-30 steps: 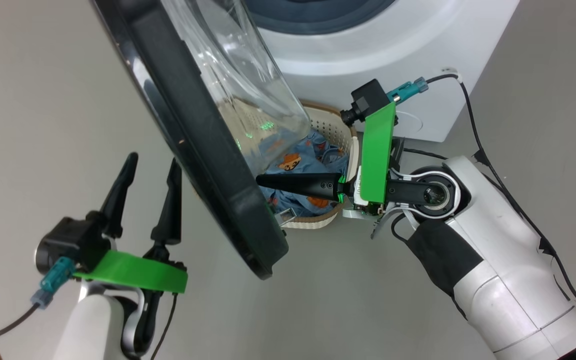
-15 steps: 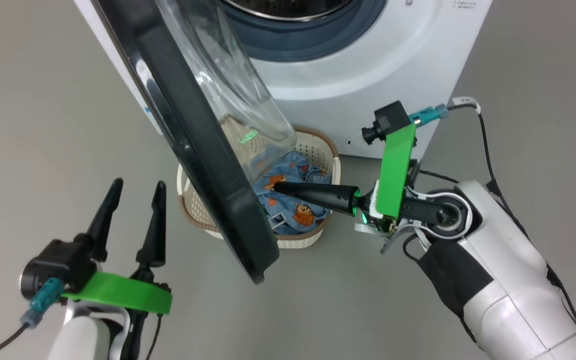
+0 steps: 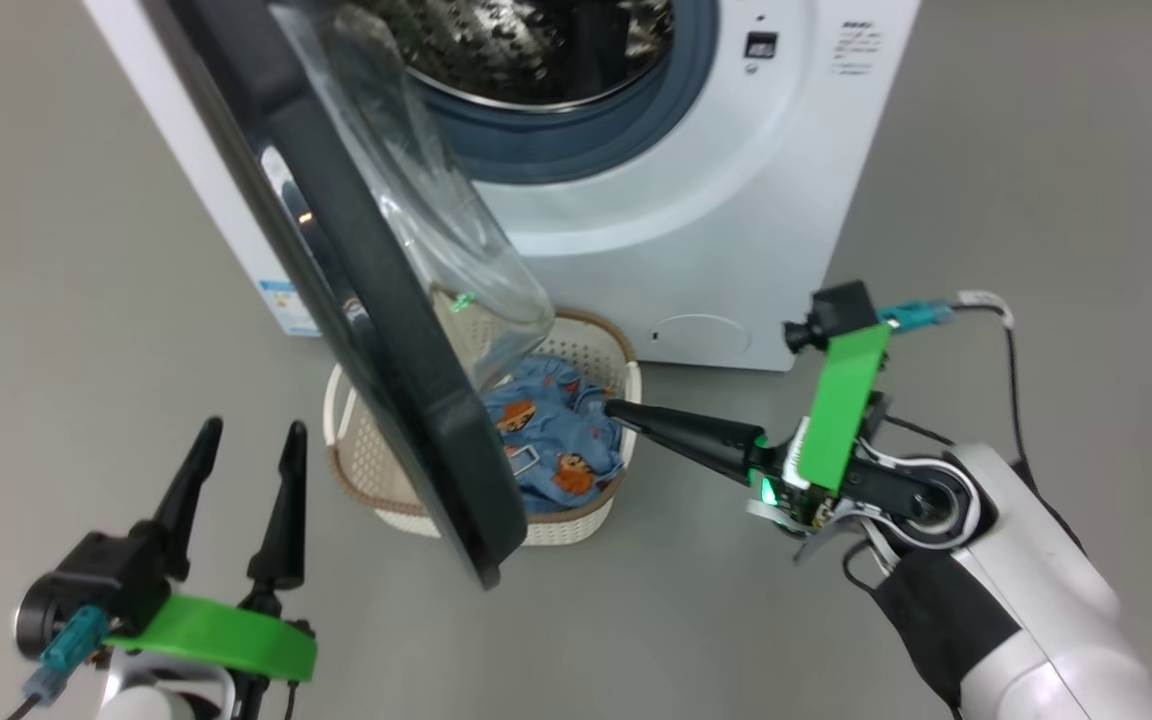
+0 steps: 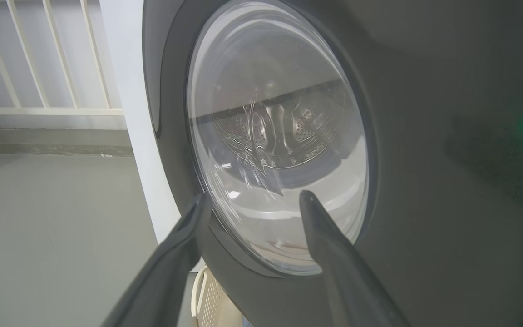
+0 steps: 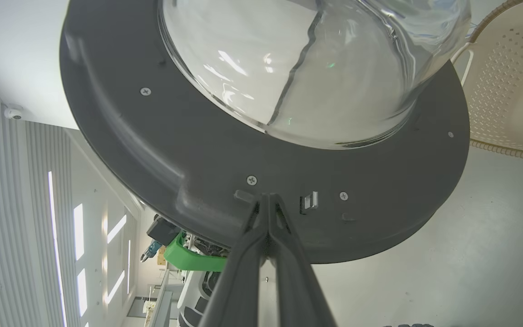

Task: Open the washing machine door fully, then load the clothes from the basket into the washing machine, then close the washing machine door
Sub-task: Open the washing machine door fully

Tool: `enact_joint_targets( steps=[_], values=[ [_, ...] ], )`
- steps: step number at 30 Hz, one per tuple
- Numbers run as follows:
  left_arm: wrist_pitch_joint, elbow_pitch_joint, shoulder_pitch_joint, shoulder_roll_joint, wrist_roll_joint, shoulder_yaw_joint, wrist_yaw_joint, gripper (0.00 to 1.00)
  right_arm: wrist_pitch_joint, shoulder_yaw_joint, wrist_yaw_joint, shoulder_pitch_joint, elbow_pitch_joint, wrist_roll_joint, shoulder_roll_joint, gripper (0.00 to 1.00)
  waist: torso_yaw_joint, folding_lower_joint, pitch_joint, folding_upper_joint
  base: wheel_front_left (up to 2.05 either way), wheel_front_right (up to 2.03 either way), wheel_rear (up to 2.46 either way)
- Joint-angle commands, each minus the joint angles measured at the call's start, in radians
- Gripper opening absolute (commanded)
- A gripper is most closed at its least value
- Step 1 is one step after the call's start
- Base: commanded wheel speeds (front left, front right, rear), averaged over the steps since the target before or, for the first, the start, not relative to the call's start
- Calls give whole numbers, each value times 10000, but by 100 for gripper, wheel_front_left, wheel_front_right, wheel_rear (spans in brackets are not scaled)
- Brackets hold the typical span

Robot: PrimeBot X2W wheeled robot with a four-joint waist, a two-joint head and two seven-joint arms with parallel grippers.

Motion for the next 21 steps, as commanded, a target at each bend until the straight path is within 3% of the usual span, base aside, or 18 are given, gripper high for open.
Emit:
enact_joint_targets(
  steps=[1,2,3,21],
  values=[
    [-65,-192,-15,303,-6,449,-15,100,-259,-48,31,152,-354,-53,18,42,-275,0,-248,-1,0,0,0],
    [-65,-188,39,329,-17,482,-15,100,-478,-110,31,209,-386,-137,-12,87,-344,0,-294,-1,0,0,0],
    [-65,-186,84,356,-22,513,-15,100,-700,-163,31,251,-435,-238,-32,100,-408,0,-332,-1,0,0,0],
    [-65,-260,461,361,30,743,-15,100,-5753,-1028,31,637,-931,-3755,-333,100,-994,0,-760,-1,0,0,0]
  ],
)
